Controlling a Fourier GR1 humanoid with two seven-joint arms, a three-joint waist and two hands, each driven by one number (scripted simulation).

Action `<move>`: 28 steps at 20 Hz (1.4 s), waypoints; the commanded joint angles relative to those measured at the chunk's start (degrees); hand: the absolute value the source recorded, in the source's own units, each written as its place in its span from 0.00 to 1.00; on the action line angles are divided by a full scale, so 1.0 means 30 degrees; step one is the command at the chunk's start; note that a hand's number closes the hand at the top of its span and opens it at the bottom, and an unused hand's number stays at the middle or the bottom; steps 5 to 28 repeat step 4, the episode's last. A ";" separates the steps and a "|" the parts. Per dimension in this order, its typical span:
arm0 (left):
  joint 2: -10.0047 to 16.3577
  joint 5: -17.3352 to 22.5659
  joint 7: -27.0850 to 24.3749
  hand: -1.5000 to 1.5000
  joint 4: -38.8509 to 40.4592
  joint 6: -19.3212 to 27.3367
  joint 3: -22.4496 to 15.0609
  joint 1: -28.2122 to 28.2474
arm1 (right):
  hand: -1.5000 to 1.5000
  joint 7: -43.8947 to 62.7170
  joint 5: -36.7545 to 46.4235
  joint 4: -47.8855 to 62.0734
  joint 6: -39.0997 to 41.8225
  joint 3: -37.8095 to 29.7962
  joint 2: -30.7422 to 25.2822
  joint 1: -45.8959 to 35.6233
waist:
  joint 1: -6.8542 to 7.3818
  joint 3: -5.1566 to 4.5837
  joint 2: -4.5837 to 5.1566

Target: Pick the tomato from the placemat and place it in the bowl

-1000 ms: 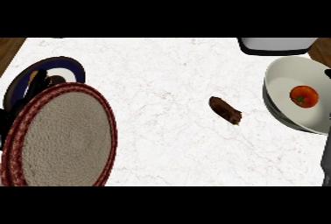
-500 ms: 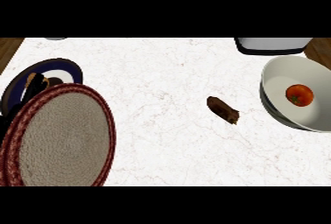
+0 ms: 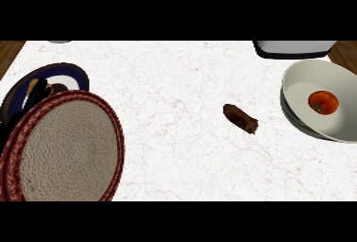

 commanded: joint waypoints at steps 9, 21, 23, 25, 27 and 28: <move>-0.0554 -0.0466 0.0546 0.50 -0.1121 0.0163 -0.0692 0.0547 | 0.00 -0.1587 -0.2185 -0.3900 -0.3838 0.3976 0.0050 0.6250 | 0.0229 0.0004 0.0060; -0.0554 -0.0466 0.0546 0.50 -0.1121 0.0163 -0.0692 0.0547 | 0.00 -0.1587 -0.2185 -0.3900 -0.3838 0.3976 0.0050 0.6250 | 0.0229 0.0004 0.0060; -0.0554 -0.0466 0.0546 0.50 -0.1121 0.0163 -0.0692 0.0547 | 0.00 -0.1587 -0.2185 -0.3900 -0.3838 0.3976 0.0050 0.6250 | 0.0229 0.0004 0.0060; -0.0554 -0.0466 0.0546 0.50 -0.1121 0.0163 -0.0692 0.0547 | 0.00 -0.1587 -0.2185 -0.3900 -0.3838 0.3976 0.0050 0.6250 | 0.0229 0.0004 0.0060; -0.0554 -0.0466 0.0546 0.50 -0.1121 0.0163 -0.0692 0.0547 | 0.00 -0.1587 -0.2185 -0.3900 -0.3838 0.3976 0.0050 0.6250 | 0.0229 0.0004 0.0060; -0.0554 -0.0466 0.0546 0.50 -0.1121 0.0163 -0.0692 0.0547 | 0.00 -0.1587 -0.2185 -0.3900 -0.3838 0.3976 0.0050 0.6250 | 0.0229 0.0004 0.0060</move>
